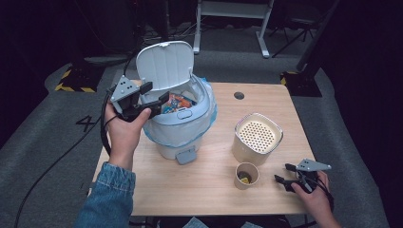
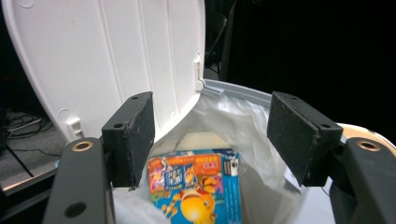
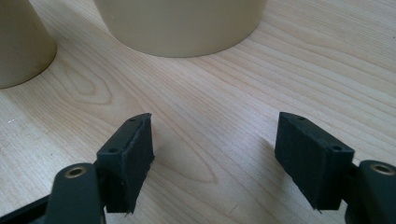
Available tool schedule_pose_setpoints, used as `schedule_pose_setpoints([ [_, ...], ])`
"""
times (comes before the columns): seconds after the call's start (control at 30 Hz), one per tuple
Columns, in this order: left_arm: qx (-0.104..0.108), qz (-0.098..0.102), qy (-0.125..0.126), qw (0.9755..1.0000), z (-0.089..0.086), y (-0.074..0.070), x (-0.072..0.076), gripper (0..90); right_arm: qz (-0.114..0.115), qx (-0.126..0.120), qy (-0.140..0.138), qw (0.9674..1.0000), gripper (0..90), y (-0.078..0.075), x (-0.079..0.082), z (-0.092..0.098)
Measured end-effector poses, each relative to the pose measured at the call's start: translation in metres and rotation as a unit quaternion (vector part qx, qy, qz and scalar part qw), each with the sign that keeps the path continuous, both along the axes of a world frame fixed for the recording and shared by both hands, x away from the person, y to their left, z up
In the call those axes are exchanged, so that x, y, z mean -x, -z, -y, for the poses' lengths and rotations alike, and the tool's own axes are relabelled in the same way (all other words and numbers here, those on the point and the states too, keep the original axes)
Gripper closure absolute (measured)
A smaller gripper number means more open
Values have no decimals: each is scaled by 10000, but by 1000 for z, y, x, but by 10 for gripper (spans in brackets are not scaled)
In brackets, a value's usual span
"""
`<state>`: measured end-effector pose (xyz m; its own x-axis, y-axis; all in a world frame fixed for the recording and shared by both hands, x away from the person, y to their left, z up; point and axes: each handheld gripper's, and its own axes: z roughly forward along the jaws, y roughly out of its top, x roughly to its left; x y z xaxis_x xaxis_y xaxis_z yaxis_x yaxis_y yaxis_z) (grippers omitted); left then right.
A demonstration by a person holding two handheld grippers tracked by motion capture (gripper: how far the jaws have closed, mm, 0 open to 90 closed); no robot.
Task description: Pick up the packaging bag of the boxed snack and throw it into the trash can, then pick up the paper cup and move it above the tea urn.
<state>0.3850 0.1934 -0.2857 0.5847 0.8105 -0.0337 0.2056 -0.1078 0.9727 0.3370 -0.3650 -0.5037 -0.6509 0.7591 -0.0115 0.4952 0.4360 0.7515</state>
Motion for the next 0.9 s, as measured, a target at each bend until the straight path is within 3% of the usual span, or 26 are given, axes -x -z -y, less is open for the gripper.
schedule_pose_setpoints([
  [0.23,-320,-96,381,9987,-5,-1,20,334,-9,-13,-1,10000,284,0,0,0],
  [0.47,-666,-262,800,9942,-2,4,41,330,-8,-12,-2,10000,283,0,0,0],
  [0.6,-783,-438,968,9912,-2,17,55,328,-9,-12,-1,10000,283,0,0,0],
  [0.77,-695,-452,1107,9904,-8,34,75,320,-10,-10,2,10000,283,0,0,0],
  [0.9,-764,-529,1193,9885,-9,51,86,319,-19,10,52,10000,254,0,0,-1],
])
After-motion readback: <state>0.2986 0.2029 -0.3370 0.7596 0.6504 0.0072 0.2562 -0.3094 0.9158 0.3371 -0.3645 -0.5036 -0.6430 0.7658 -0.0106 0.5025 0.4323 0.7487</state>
